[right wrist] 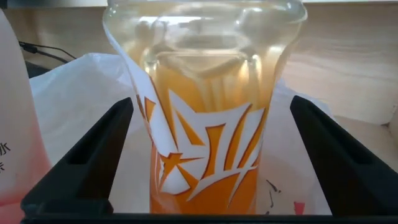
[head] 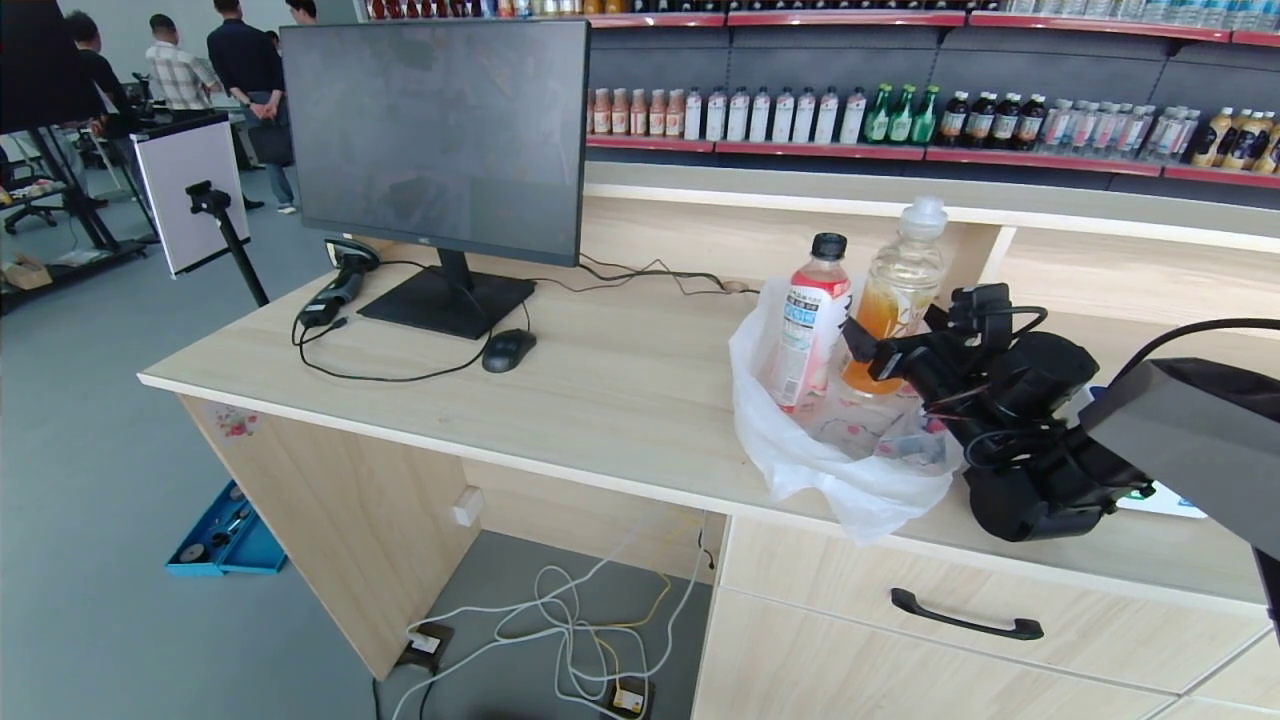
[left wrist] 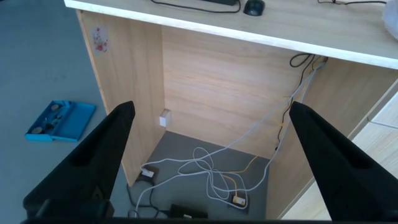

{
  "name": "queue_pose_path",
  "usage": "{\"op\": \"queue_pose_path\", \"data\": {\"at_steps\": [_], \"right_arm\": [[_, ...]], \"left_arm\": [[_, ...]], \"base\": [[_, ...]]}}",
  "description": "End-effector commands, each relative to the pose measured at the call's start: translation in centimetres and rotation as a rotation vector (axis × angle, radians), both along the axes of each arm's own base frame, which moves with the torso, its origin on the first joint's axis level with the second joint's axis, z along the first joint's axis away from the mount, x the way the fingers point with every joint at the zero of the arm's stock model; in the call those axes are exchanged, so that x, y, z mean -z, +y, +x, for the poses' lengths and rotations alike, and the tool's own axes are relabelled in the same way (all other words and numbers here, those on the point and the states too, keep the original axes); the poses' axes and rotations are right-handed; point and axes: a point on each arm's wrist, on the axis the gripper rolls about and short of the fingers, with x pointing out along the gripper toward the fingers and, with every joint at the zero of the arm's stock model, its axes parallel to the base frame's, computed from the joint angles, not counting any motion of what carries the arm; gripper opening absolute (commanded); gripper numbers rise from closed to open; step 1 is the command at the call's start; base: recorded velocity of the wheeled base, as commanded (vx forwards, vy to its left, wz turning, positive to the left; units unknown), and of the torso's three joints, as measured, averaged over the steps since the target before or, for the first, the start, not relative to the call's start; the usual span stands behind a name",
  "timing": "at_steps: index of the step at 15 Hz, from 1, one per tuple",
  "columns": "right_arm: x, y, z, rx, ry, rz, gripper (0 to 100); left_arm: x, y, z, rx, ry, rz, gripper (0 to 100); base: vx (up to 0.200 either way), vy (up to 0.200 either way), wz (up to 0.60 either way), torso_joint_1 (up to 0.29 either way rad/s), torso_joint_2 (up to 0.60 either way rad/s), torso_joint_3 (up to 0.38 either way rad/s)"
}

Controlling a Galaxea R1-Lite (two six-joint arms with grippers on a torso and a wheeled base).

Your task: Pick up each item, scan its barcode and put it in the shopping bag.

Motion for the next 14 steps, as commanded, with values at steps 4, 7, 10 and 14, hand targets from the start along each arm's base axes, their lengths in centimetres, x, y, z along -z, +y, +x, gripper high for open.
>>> {"op": "queue_pose_path", "data": {"at_steps": [4, 7, 10, 14], "right_arm": [[-2.4, -0.1, -0.8, 0.006, -0.056, -0.011, 100], [-2.5, -0.2, -2.8, 0.016, -0.013, -0.041, 100], [-4.3, -0.3, -4.9, 0.016, -0.028, -0.047, 100], [-6.7, -0.3, -9.4, 0.011, -0.032, -0.066, 100]], "left_arm": [[0.0, 0.0, 0.0, 0.0, 0.001, 0.0, 100], [0.0, 0.0, 0.0, 0.0, 0.001, 0.0, 100], [0.0, 0.0, 0.0, 0.0, 0.001, -0.002, 100], [0.0, 0.0, 0.0, 0.0, 0.002, -0.002, 100]], "base": [[0.0, 0.0, 0.0, 0.0, 0.0, 0.0], [0.0, 0.0, 0.0, 0.0, 0.0, 0.0], [0.0, 0.0, 0.0, 0.0, 0.0, 0.0], [0.0, 0.0, 0.0, 0.0, 0.0, 0.0]]}}
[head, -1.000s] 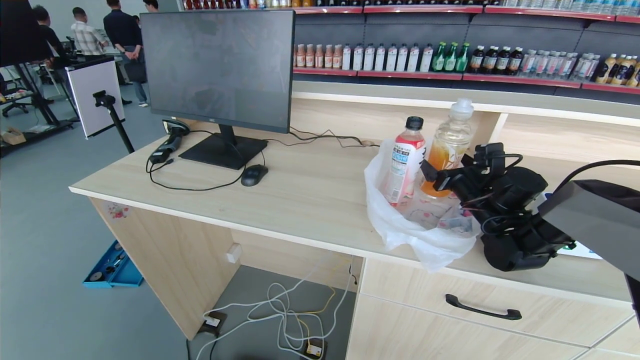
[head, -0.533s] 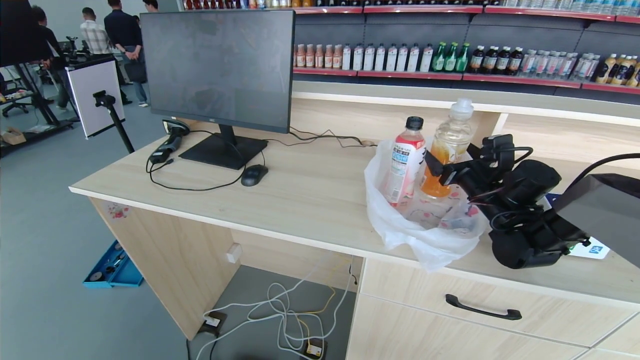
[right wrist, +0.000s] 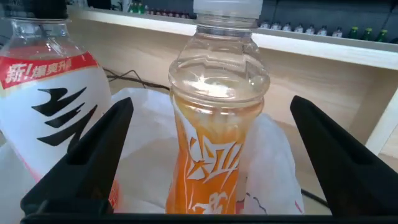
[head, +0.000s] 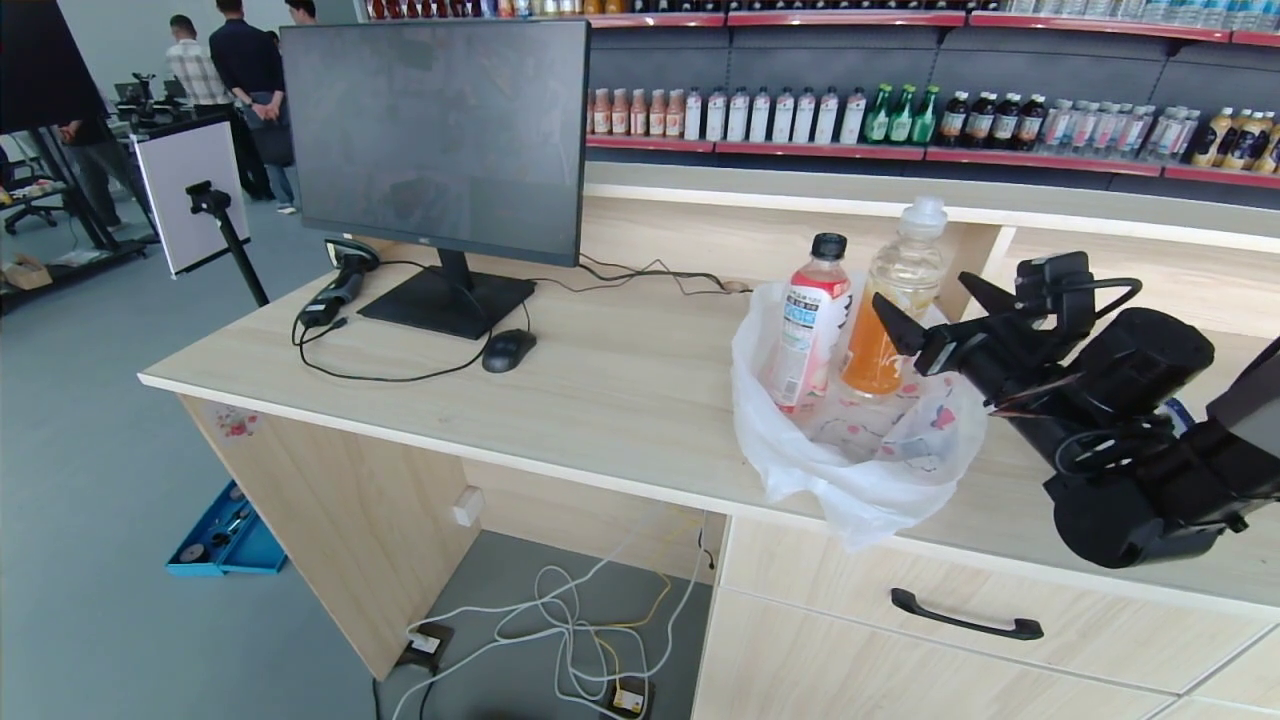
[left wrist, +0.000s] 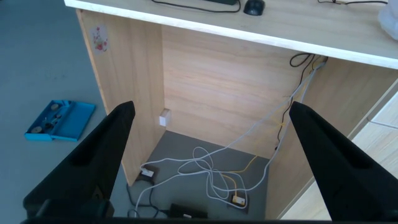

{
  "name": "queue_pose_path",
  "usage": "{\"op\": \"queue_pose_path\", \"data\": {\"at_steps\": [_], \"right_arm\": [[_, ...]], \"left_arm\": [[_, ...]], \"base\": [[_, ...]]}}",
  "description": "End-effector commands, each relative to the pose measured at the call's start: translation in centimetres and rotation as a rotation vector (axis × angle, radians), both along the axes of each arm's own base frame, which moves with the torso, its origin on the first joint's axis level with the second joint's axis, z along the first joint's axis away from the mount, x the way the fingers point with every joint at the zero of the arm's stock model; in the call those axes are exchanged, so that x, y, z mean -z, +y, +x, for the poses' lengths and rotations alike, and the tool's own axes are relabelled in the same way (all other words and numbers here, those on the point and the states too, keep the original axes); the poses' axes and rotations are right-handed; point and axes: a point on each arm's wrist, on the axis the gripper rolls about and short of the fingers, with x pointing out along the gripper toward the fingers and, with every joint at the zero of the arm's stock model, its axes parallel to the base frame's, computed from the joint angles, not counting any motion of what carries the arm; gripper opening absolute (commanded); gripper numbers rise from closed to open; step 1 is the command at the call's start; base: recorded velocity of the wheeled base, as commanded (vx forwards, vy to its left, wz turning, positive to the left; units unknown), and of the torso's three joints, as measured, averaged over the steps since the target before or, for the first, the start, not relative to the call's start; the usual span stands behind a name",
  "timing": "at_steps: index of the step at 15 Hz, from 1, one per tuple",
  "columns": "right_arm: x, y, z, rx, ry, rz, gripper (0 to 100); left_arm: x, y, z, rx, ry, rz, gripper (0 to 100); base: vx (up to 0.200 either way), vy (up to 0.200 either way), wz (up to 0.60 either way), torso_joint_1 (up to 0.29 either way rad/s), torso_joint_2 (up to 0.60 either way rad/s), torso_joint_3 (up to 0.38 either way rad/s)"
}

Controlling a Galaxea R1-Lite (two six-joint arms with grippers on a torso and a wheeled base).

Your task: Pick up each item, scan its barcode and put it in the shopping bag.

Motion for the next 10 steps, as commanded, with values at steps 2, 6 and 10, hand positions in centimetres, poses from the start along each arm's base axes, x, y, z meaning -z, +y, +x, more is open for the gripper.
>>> {"op": "queue_pose_path", "data": {"at_steps": [2, 6, 10], "right_arm": [[-3.0, 0.8, -5.2, -0.04, -0.032, -0.005, 100], [-3.8, 4.3, -12.7, -0.211, -0.015, -0.011, 100], [-4.3, 3.8, -15.3, -0.228, -0.028, 0.0, 100]], "left_arm": [[0.0, 0.0, 0.0, 0.0, -0.001, 0.0, 100], [0.0, 0.0, 0.0, 0.0, 0.001, 0.0, 100], [0.0, 0.0, 0.0, 0.0, -0.001, 0.0, 100]], "base": [[0.0, 0.0, 0.0, 0.0, 0.0, 0.0], [0.0, 0.0, 0.0, 0.0, 0.0, 0.0], [0.0, 0.0, 0.0, 0.0, 0.0, 0.0]]}}
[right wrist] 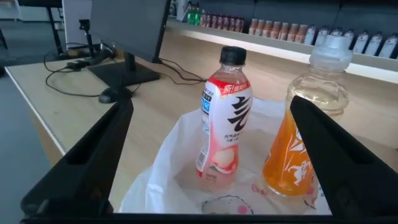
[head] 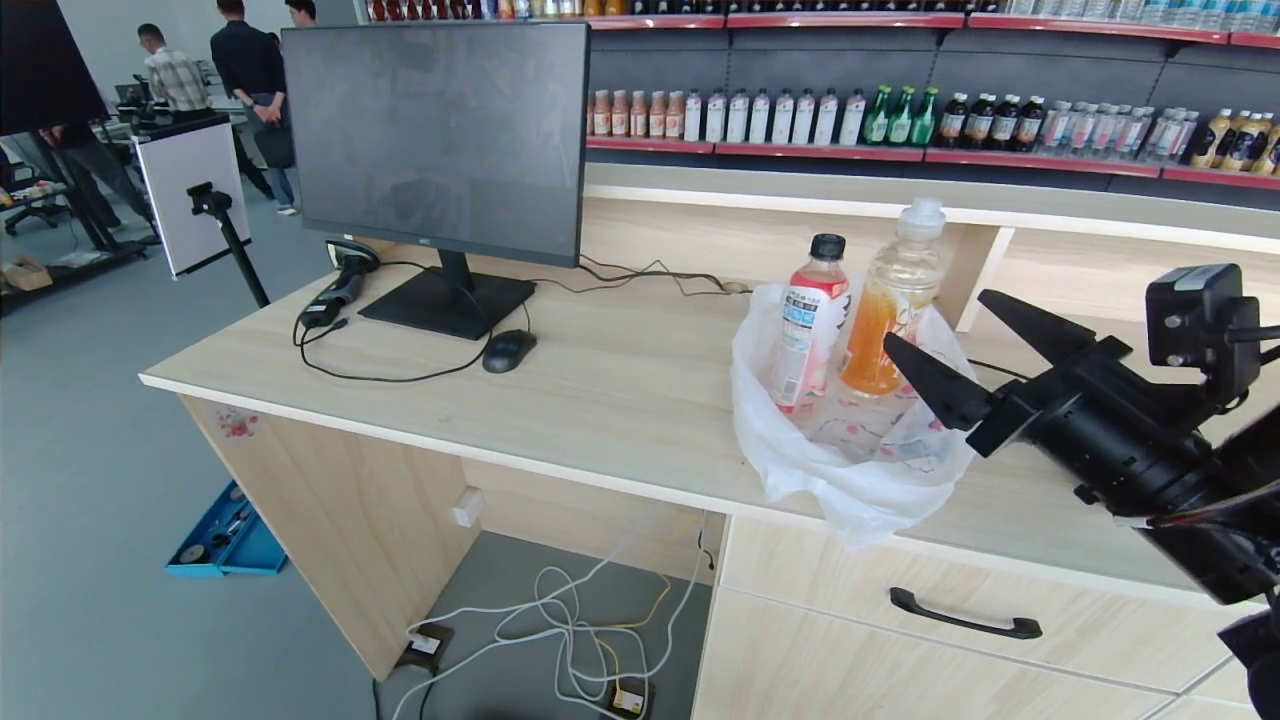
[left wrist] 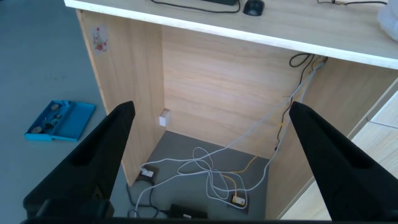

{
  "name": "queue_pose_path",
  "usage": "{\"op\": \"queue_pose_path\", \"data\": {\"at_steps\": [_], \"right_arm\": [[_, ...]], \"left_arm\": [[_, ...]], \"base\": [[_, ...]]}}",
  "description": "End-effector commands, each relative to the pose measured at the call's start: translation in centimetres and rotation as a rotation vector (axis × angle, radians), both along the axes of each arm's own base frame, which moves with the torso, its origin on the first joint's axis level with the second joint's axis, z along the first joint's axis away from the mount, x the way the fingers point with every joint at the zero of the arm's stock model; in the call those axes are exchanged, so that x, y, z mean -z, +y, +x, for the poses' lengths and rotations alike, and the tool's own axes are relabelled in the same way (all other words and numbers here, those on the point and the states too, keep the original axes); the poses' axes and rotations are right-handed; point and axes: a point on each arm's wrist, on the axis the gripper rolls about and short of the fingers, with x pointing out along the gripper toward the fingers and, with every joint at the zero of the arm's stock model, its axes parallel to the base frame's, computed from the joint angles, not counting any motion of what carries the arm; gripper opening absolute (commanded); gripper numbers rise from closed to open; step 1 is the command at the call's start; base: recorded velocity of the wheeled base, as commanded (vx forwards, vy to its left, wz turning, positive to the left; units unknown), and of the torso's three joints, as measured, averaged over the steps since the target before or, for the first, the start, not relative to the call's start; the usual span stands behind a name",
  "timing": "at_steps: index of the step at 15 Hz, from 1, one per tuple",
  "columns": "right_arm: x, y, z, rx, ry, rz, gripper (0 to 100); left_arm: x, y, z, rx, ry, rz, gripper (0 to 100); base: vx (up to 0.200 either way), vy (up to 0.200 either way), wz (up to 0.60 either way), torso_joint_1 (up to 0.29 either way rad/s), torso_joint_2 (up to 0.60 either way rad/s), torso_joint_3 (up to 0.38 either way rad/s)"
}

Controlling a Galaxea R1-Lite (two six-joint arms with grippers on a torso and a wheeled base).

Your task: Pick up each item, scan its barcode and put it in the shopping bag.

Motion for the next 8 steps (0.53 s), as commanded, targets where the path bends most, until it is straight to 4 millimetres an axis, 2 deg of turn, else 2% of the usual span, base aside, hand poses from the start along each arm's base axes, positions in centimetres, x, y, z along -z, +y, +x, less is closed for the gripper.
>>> {"op": "queue_pose_path", "data": {"at_steps": [1, 3, 6, 8], "right_arm": [[-1.1, 0.5, -2.4, -0.058, -0.042, 0.019, 100], [-1.4, 1.6, -1.7, -0.097, -0.055, 0.02, 100], [-1.9, 2.1, -1.9, -0.118, -0.082, 0.019, 100], [-3.0, 2.7, -1.8, -0.155, -0.101, 0.071, 100]], "left_arm": [[0.0, 0.0, 0.0, 0.0, -0.001, 0.0, 100], [0.0, 0.0, 0.0, 0.0, 0.001, 0.0, 100], [0.0, 0.0, 0.0, 0.0, -0.001, 0.0, 100], [0.0, 0.0, 0.0, 0.0, 0.001, 0.0, 100]], "base": [[0.0, 0.0, 0.0, 0.0, 0.0, 0.0], [0.0, 0.0, 0.0, 0.0, 0.0, 0.0], [0.0, 0.0, 0.0, 0.0, 0.0, 0.0], [0.0, 0.0, 0.0, 0.0, 0.0, 0.0]]}}
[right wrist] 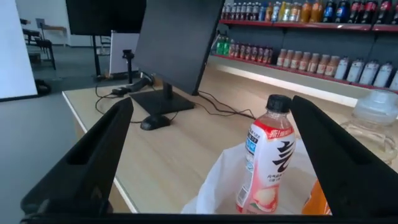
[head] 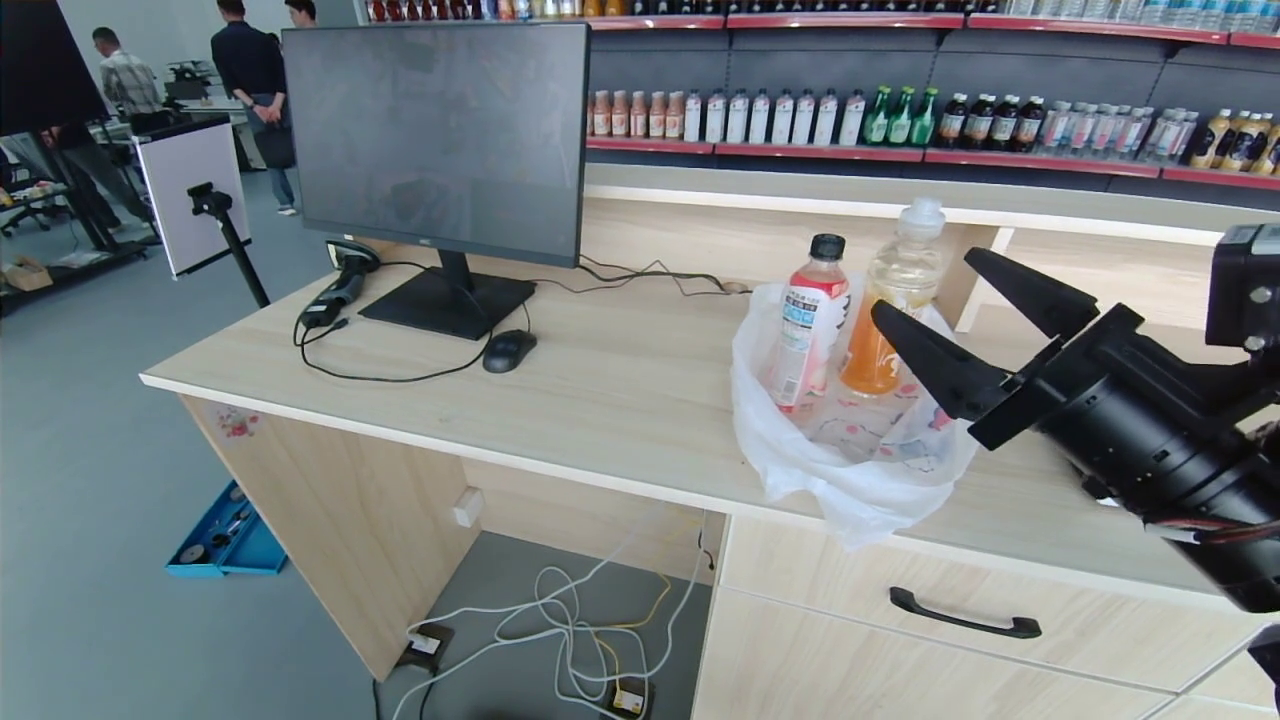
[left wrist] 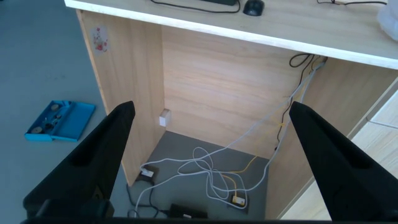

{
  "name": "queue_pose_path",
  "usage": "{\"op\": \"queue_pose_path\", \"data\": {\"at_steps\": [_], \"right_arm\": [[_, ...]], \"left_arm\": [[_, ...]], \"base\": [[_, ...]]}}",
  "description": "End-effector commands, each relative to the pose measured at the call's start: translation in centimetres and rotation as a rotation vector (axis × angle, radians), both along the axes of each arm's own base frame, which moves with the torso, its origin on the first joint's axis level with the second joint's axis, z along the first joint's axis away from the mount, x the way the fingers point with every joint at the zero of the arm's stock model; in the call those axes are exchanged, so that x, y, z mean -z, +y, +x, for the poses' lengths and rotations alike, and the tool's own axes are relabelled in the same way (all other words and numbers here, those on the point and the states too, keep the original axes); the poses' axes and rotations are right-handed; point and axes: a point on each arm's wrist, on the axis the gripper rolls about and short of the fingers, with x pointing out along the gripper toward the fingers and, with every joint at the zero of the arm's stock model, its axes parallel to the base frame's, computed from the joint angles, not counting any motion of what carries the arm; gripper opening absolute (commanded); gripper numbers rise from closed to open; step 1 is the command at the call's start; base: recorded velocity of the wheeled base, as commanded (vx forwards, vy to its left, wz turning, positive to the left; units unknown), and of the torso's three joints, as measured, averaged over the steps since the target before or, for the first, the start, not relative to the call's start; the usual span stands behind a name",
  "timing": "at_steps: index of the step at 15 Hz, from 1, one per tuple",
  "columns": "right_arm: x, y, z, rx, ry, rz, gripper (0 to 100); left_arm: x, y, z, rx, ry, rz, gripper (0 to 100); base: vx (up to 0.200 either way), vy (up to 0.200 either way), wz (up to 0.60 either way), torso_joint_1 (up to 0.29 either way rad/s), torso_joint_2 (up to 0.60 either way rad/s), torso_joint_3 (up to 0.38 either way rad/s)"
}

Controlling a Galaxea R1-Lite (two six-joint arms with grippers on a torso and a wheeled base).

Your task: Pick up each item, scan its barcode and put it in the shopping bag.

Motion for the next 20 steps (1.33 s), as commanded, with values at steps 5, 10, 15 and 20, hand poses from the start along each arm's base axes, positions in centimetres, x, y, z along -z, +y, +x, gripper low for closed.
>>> {"op": "queue_pose_path", "data": {"at_steps": [5, 10, 15, 20], "right_arm": [[-2.1, 1.0, -1.7, -0.063, -0.001, 0.156, 100], [-2.5, 0.0, -2.6, 0.053, -0.067, 0.109, 100], [-3.2, -0.9, -3.9, 0.146, 0.004, 0.071, 100], [-2.7, -2.2, -5.8, 0.29, 0.087, 0.02, 100]], "left_arm": [[0.0, 0.0, 0.0, 0.0, -0.001, 0.0, 100], [0.0, 0.0, 0.0, 0.0, -0.001, 0.0, 100], [0.0, 0.0, 0.0, 0.0, 0.001, 0.0, 100], [0.0, 0.0, 0.0, 0.0, 0.001, 0.0, 100]], "base": [[0.0, 0.0, 0.0, 0.0, 0.0, 0.0], [0.0, 0.0, 0.0, 0.0, 0.0, 0.0], [0.0, 0.0, 0.0, 0.0, 0.0, 0.0], [0.0, 0.0, 0.0, 0.0, 0.0, 0.0]]}}
